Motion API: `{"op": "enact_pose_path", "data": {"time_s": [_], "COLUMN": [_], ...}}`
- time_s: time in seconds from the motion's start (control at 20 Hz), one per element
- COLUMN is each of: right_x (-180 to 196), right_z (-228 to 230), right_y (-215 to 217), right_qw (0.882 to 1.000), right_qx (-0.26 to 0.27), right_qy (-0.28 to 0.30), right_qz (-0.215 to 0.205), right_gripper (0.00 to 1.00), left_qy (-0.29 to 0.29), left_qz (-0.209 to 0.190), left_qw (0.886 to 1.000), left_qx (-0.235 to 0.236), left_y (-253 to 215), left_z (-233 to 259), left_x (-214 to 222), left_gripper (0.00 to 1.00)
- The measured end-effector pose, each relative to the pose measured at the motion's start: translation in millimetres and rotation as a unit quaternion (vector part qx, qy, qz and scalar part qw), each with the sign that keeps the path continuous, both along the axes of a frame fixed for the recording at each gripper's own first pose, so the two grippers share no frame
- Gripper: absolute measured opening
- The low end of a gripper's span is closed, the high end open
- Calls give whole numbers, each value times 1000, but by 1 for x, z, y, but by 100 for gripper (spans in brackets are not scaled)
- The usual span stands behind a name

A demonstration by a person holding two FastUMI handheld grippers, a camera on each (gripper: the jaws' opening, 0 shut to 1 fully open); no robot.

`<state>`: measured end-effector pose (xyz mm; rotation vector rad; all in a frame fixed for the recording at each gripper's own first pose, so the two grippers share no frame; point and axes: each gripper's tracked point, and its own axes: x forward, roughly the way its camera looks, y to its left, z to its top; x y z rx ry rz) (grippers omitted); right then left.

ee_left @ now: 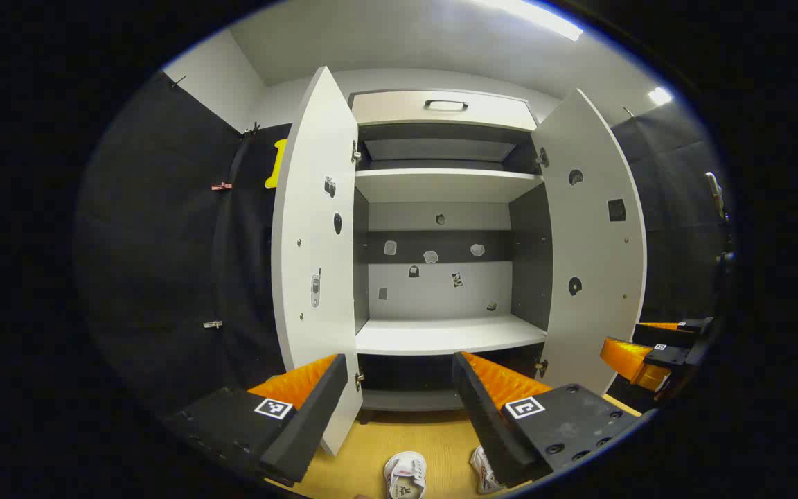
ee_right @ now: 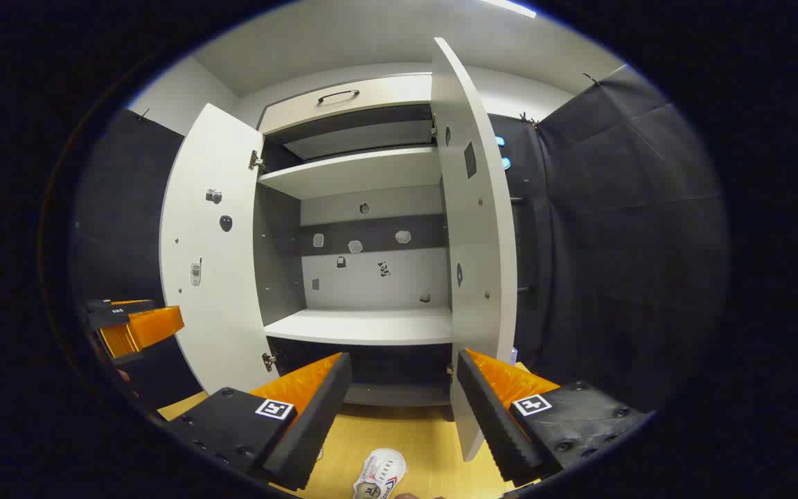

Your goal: Grab one shoe with the right hand and put it into the shoe cabinet, grab the other shoe with the left hand and put it into the shoe cabinet; then close the right door with the right hand and the left door with the left hand.

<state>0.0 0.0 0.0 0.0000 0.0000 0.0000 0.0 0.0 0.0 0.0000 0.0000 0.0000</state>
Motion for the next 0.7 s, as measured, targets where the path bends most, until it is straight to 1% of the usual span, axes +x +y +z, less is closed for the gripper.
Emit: {"op": "enact_pose_path", "data": {"time_s": [0.05,0.15,0.3,0.4,0.7], "right_x": [0,-2,-4,-4,-15], "right_z": [-3,0,-4,-6,-11], "right_y": [3,5,14,18,32], "right_qw": [1000,1000,1000,999,998], "right_qx": [-7,-15,-13,-16,-26], "right_qy": [5,-1,3,6,9], "right_qz": [1,-6,-18,-27,-48], "right_gripper": [98,98,98,98,98], "left_qy": [-2,-7,-7,-7,10], "left_qz": [-6,-13,-29,-32,-54], "left_qw": [1000,1000,999,999,998], "left_qx": [2,8,14,19,10], "left_y": [-3,-3,-1,6,25], "left_z": [1,1,-1,-5,-25], "left_x": [-1,-2,-2,-1,-3], "left_gripper": [95,95,95,95,95]}}
